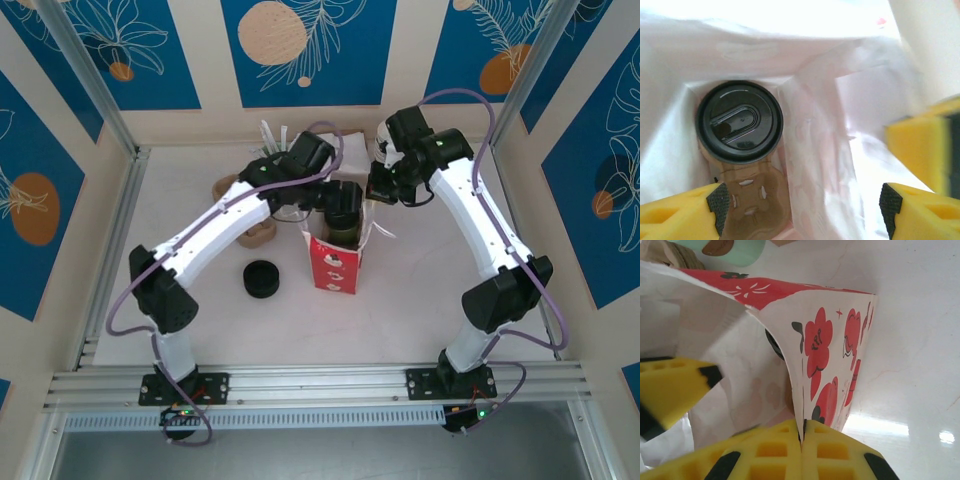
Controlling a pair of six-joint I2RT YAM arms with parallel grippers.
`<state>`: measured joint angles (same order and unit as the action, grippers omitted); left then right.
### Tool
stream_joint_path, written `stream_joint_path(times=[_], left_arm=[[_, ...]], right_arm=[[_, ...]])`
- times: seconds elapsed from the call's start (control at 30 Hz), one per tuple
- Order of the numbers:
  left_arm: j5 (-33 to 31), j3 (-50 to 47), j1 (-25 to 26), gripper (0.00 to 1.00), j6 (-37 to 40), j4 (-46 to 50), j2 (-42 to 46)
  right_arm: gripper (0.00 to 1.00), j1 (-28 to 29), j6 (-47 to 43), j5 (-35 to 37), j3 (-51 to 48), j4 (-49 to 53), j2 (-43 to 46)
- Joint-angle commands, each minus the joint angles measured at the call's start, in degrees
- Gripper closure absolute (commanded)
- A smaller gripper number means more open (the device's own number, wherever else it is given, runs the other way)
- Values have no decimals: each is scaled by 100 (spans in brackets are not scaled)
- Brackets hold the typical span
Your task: Pack the takeout coffee
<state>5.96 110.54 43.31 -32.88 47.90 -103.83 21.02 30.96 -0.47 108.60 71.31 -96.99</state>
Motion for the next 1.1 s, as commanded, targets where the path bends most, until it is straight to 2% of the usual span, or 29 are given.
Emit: stream_joint_path(times=[0.0, 0.2, 0.43, 0.73, 0.9, 1.07], left_arm=[[-52, 127, -221, 20, 336, 248, 592], [-426, -264, -461, 18, 736, 28, 1325], [-805, -421, -1112, 17, 705, 80, 1667], [-1502, -382, -1596, 15, 300, 278, 1684], [-1691, -293, -1710, 15, 356, 235, 1669], [-1856, -59, -1853, 14, 485, 237, 1574]], right_arm=[[100, -104, 14, -607, -201, -270, 46], [100, -166, 102, -1186, -499, -658, 65], [100, -193, 225, -1950, -759, -1122, 40], [99, -159, 144, -2010, -752, -1170, -12], [82, -106, 107, -1957, -749, -1146, 12], [71, -123, 16, -1781, -692, -1151, 134]])
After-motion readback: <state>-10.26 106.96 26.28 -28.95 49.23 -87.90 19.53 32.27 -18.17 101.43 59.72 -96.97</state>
